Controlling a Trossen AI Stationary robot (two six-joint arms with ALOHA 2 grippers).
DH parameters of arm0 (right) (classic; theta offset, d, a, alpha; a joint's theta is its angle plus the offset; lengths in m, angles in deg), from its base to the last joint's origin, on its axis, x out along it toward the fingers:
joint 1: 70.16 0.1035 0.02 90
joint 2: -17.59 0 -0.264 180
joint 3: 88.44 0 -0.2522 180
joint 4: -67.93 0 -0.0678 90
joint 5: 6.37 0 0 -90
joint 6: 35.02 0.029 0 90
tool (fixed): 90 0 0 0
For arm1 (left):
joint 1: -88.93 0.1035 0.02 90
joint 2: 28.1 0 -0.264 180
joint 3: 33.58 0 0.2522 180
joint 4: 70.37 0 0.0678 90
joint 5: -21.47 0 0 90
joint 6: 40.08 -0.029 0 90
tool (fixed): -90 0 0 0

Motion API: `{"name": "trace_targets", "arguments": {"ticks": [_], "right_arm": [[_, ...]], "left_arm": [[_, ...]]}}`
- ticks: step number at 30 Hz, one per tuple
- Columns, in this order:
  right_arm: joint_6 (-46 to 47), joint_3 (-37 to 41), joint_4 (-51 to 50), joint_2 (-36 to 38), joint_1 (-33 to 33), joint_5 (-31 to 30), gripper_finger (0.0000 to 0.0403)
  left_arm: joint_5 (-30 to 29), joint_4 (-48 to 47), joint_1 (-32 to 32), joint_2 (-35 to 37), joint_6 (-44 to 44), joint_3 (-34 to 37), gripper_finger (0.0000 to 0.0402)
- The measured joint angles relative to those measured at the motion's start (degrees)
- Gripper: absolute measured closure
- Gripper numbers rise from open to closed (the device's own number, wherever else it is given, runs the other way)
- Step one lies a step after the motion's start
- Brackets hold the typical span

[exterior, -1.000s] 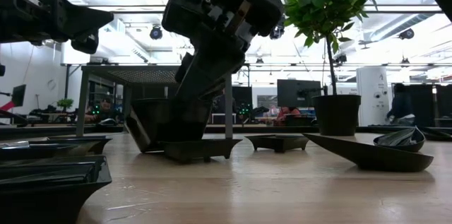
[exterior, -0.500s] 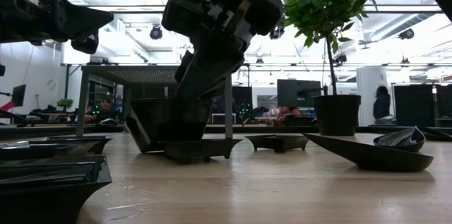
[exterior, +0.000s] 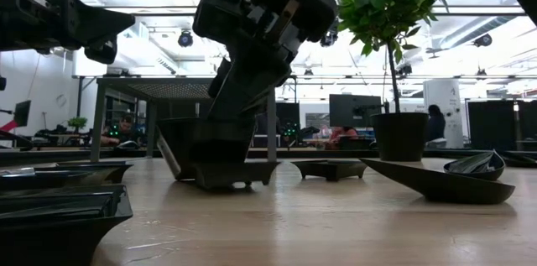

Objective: Pick & Place Mini shaped plates
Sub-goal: Stack the distorted square plate on top of the distorted square plate on the shelf

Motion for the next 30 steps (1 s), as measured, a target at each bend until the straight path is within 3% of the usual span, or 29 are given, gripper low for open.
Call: {"name": "trace_targets", "arguments": {"ticks": [30], "right_arm": [[1.1, 0.0, 0.3, 0.0, -1.5, 6.0, 0.0394]], "left_arm": [[0.0, 0.0, 0.0, 0.0, 0.0, 0.0, 0.0401]]}}
